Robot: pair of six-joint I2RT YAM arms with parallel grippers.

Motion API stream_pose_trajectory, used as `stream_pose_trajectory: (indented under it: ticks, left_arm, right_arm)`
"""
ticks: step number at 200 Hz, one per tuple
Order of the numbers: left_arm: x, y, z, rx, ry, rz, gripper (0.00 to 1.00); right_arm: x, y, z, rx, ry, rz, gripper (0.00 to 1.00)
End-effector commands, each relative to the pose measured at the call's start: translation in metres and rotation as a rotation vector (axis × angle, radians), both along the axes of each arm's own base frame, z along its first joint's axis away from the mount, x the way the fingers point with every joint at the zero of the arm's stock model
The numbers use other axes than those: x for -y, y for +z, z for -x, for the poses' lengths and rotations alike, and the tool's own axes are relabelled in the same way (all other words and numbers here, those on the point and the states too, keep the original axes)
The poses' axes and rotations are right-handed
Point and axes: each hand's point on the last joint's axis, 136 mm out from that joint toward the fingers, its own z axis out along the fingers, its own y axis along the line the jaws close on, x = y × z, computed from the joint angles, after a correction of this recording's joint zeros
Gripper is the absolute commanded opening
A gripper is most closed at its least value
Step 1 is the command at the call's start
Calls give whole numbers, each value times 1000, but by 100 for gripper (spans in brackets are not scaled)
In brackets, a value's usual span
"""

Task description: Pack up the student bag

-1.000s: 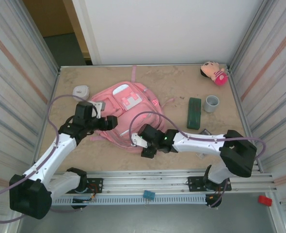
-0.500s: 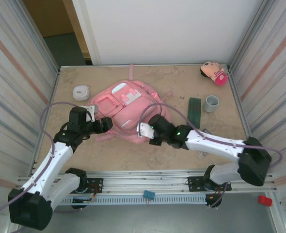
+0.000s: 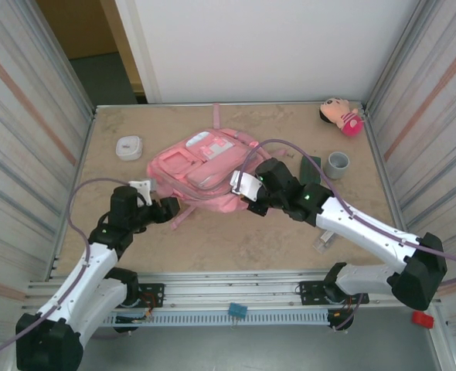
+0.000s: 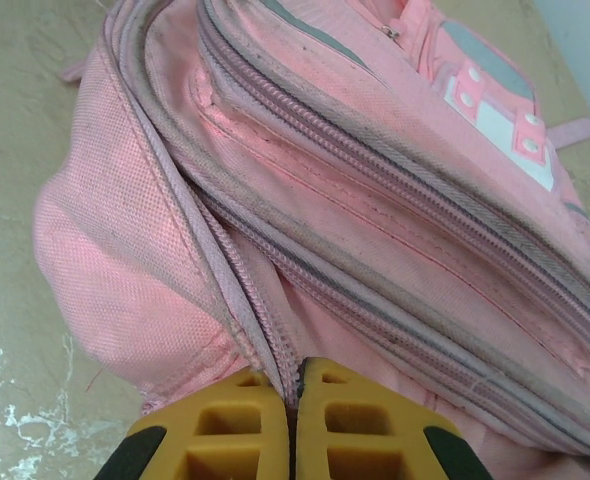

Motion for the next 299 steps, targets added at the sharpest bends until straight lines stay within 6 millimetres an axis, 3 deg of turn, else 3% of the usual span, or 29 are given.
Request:
stream_pose_trajectory:
  ticks: [1, 74, 136, 168, 183, 235, 299]
  left_arm:
    - [4, 8, -6, 59, 6, 66, 59]
    - [6, -18, -12, 83, 14, 90, 47]
    - [14, -20, -34, 103, -25, 66, 33]
    - [24, -9, -40, 124, -81, 86, 6]
    - [32, -2, -36, 132, -129, 108, 0]
    - [64, 24, -4, 184, -350, 100, 0]
    - [101, 51, 31, 241, -594, 93, 0]
  right_arm:
    - [-13, 62, -18, 71, -53, -196, 0]
    - [-23, 73, -18, 37, -16, -271, 0]
    - [-24, 73, -17, 18, -16, -296, 0]
    - [-14, 71, -31, 17, -118, -312, 0]
    - [-7, 66, -41, 22, -202, -320, 0]
    - [1, 38, -62, 17, -347, -301, 0]
    - [-3, 28, -65, 8, -362, -330, 0]
